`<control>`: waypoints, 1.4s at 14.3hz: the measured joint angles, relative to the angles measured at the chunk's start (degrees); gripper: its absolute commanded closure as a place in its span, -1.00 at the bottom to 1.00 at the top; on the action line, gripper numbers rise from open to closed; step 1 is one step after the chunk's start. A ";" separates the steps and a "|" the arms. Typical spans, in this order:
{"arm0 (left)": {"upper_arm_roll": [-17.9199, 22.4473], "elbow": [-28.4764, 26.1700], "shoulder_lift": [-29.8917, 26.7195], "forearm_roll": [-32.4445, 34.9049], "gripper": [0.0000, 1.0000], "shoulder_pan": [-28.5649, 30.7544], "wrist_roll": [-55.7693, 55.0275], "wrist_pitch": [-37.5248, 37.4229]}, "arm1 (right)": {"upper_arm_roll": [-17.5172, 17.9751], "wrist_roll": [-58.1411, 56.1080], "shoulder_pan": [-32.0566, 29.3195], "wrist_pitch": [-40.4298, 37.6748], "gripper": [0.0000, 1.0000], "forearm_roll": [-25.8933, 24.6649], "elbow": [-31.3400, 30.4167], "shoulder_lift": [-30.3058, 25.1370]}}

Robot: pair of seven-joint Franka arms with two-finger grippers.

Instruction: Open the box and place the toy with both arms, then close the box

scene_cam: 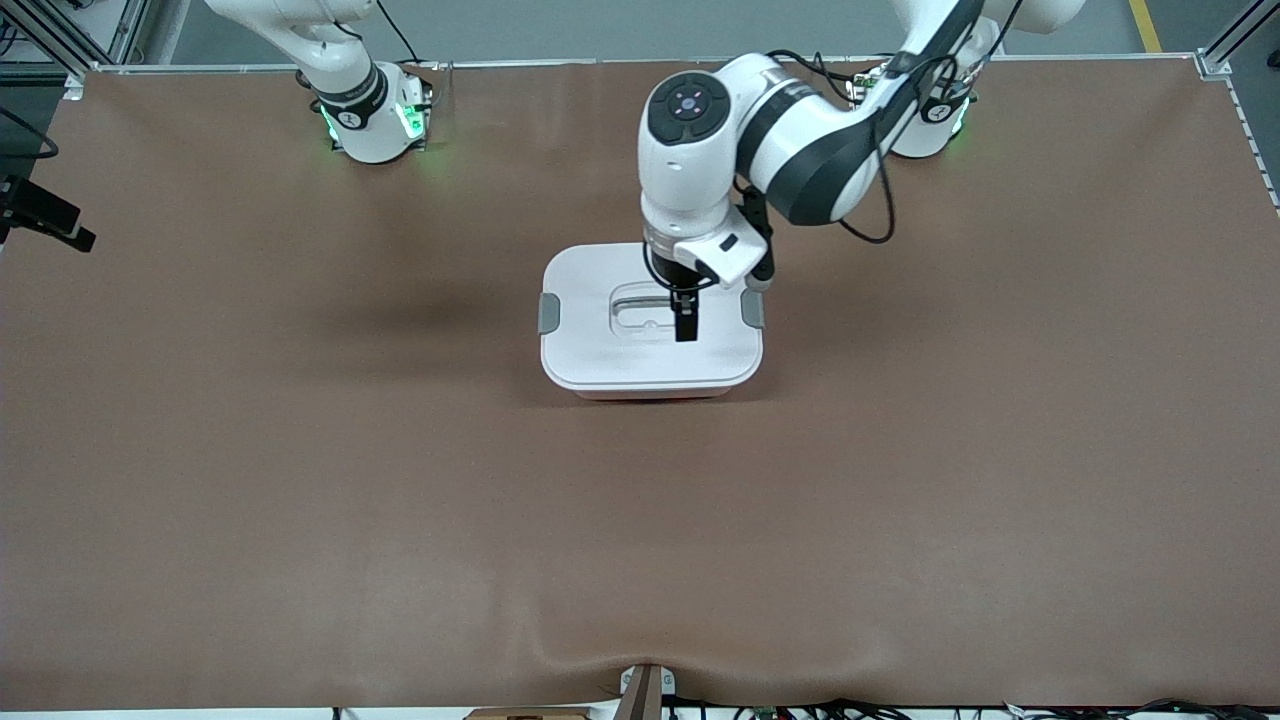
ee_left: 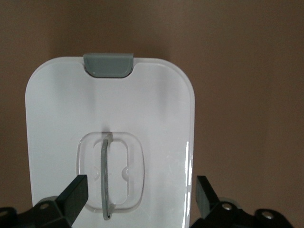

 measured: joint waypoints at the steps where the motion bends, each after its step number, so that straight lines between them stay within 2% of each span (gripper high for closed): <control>1: 0.00 0.16 -1.09 0.00 -1.00 1.13 1.33 -0.53 | 0.02 0.00 0.00 -0.55 -1.00 0.00 0.00 0.01; 7: 0.00 0.75 -7.53 -0.17 -1.00 6.77 10.77 -4.72 | 0.07 -0.01 0.00 -3.55 -1.00 0.00 0.61 0.01; 13: 0.18 1.51 -14.03 -2.12 -1.00 13.28 19.87 -8.75 | 1.20 0.09 1.25 -1.27 -1.00 -0.01 1.06 0.09; 16: 0.32 1.86 -14.64 -4.80 -1.00 17.90 25.22 -8.79 | 1.18 0.11 1.32 -0.99 -1.00 -0.01 1.06 0.22; 20: 0.33 1.90 -14.48 -5.47 -1.00 19.20 30.35 -8.80 | 1.18 0.11 1.33 -1.14 -1.00 -0.01 1.06 0.31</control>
